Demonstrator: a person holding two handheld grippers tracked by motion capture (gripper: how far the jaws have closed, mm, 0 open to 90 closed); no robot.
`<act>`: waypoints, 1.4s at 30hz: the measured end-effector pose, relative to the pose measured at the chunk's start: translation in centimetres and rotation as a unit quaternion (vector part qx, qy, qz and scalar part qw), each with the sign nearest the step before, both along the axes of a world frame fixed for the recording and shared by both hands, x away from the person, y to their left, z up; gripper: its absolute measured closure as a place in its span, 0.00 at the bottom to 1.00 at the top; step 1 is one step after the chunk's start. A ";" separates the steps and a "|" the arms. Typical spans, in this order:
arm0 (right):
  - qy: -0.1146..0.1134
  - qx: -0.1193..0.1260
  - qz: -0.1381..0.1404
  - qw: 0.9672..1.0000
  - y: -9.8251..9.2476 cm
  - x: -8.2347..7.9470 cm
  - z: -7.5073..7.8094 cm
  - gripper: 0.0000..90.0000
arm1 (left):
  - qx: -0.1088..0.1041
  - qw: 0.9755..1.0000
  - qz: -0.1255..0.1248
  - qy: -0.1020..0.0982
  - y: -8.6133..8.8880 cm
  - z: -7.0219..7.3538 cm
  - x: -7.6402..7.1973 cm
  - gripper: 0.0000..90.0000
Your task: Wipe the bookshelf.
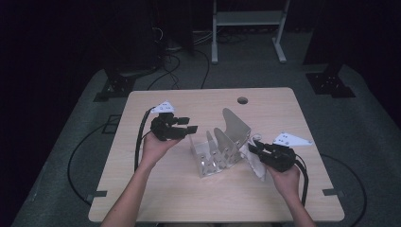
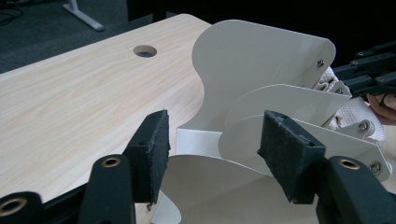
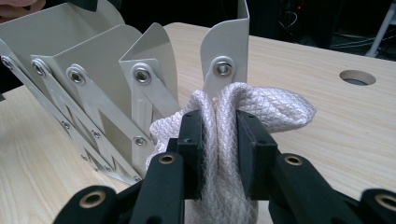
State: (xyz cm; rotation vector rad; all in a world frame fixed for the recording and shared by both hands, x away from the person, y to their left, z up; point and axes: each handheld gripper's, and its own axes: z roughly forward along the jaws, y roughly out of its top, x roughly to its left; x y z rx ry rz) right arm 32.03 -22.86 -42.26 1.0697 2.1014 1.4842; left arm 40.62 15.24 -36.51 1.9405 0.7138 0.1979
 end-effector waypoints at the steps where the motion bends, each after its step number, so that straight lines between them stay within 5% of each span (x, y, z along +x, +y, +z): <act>1: 0.000 0.000 0.000 1.000 0.0 0.0 0.0 0.80 | 0.001 1.000 0.000 -0.002 0.1 0.0 0.0 0.48; 25: -0.005 -0.008 0.010 1.000 0.4 0.3 -0.4 0.80 | 0.004 1.000 -0.015 0.006 1.6 0.2 -1.7 0.47; 31: -0.034 -0.002 0.003 0.999 0.3 -0.1 1.0 0.80 | 0.004 1.000 -0.014 0.005 1.6 0.2 -1.8 0.45; 38: 0.005 -0.022 0.003 1.000 0.7 0.5 -2.0 0.80 | -0.001 1.000 -0.012 0.006 1.6 0.3 -1.9 0.43; 42: -0.017 -0.020 -0.006 1.000 0.7 0.2 -1.0 0.80 | -0.005 1.000 -0.010 0.002 1.9 0.6 -2.0 0.41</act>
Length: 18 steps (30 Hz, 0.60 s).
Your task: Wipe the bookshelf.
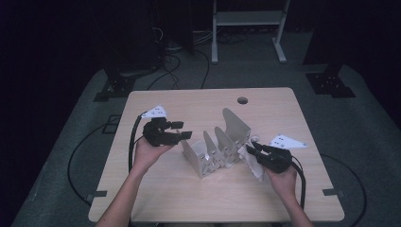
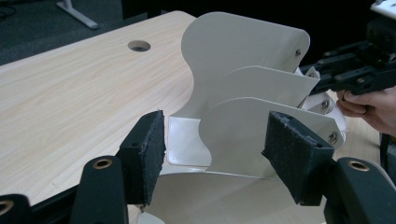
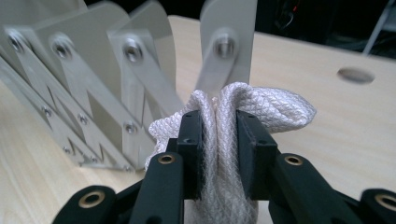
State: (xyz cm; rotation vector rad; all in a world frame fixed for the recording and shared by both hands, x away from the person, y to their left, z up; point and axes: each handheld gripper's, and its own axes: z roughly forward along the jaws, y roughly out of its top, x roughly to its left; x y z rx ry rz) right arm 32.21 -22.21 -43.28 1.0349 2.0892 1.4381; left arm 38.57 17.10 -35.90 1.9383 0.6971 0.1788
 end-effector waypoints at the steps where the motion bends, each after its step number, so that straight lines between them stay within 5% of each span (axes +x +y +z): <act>1: 0.002 0.000 -0.001 1.000 0.0 0.1 -0.1 0.80 | 0.000 1.000 0.002 0.000 0.1 0.0 0.0 0.41; 6: 0.047 -0.014 -0.006 0.999 0.2 0.8 -2.7 0.80 | 0.001 1.000 0.005 0.004 0.3 0.0 -0.2 0.38; 11: 0.019 -0.001 -0.012 1.000 0.0 0.5 -1.4 0.80 | 0.004 1.000 0.011 0.004 0.4 0.0 -0.4 0.37; 16: 0.051 -0.025 -0.011 0.998 0.4 1.0 -3.5 0.80 | 0.001 1.000 0.012 0.005 0.5 -0.1 -0.5 0.37; 18: 0.053 -0.015 -0.012 0.998 0.2 1.0 -3.3 0.80 | 0.003 1.000 0.013 0.003 0.6 -0.1 -0.6 0.37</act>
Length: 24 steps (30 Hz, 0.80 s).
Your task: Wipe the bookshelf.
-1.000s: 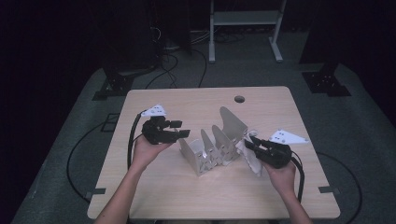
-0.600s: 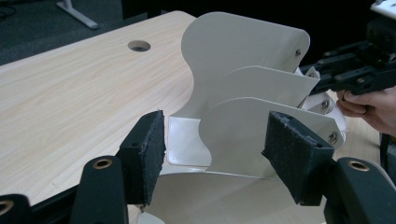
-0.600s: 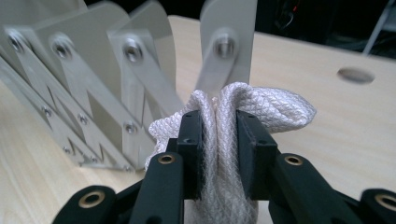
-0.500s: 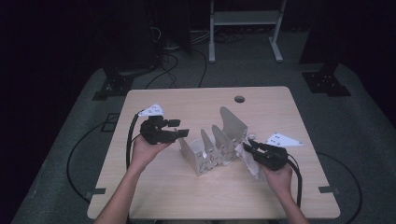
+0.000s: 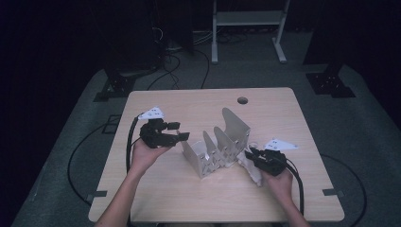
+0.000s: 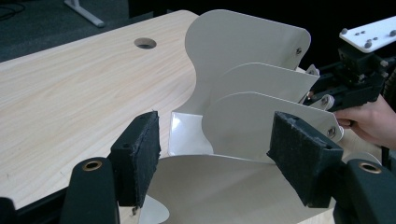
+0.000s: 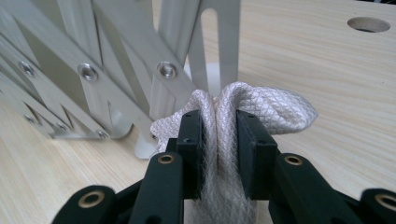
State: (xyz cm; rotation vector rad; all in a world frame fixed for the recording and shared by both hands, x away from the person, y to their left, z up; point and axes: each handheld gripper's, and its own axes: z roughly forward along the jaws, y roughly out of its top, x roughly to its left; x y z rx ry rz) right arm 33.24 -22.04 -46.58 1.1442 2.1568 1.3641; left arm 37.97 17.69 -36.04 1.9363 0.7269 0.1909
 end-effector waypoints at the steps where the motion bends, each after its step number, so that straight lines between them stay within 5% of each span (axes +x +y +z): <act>1: -0.009 0.006 -0.002 1.000 -0.1 -0.2 0.5 0.80 | -0.001 1.000 0.001 -0.001 0.0 0.0 0.0 0.37; 4: -0.027 0.008 -0.005 1.000 -0.1 -0.5 1.2 0.80 | -0.002 1.000 0.002 -0.001 0.0 0.0 -0.1 0.37; 9: 0.008 -0.011 -0.004 1.000 0.2 0.1 -0.7 0.80 | -0.004 1.000 0.005 -0.002 0.1 -0.1 -0.1 0.38; 13: -0.011 -0.001 -0.007 1.000 0.0 0.0 0.3 0.80 | -0.011 1.000 0.010 -0.003 0.2 -0.3 -0.3 0.38; 17: 0.010 -0.011 -0.004 1.000 0.2 0.2 -0.7 0.80 | -0.016 1.000 0.010 -0.003 0.4 -0.4 -0.4 0.39; 24: -0.001 -0.004 -0.005 1.000 0.2 0.0 -0.1 0.80 | -0.016 1.000 0.009 -0.005 0.2 -0.4 -0.8 0.41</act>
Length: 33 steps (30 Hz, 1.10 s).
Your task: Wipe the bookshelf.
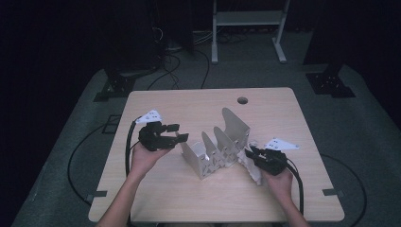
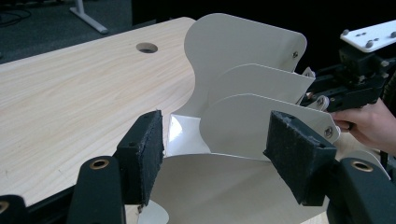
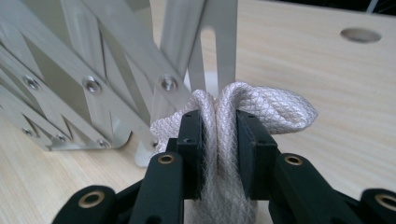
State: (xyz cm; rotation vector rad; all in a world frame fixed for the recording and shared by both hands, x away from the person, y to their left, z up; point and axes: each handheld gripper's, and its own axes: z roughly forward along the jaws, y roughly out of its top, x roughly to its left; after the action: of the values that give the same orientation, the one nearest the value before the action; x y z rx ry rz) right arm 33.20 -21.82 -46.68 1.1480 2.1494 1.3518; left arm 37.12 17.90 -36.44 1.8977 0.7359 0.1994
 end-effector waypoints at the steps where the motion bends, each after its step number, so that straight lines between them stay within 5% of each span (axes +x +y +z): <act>1: 0.004 -0.005 0.002 1.000 0.1 0.1 -0.3 0.80 | -0.002 1.000 -0.001 -0.001 -0.1 0.0 -0.1 0.41; 7: -0.019 0.007 0.000 1.000 0.0 -0.4 0.8 0.80 | 0.006 1.000 -0.014 0.004 -0.6 -0.2 -0.5 0.42; 9: -0.008 -0.001 0.003 1.000 0.1 -0.2 0.3 0.80 | 0.008 1.000 -0.015 0.002 -0.8 -0.2 -0.7 0.41; 18: -0.010 -0.005 0.005 1.000 0.1 -0.3 0.4 0.80 | -0.010 1.000 0.011 -0.002 0.2 0.3 -1.0 0.32; 33: -0.040 0.012 0.006 0.999 0.1 -0.8 1.9 0.80 | -0.009 1.000 0.023 0.010 1.0 0.0 -1.3 0.36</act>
State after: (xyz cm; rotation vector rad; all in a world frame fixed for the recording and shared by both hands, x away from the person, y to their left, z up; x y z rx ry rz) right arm 32.43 -21.72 -44.77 1.0725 2.0925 1.4081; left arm 35.87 18.90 -36.40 1.8690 0.7928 0.2018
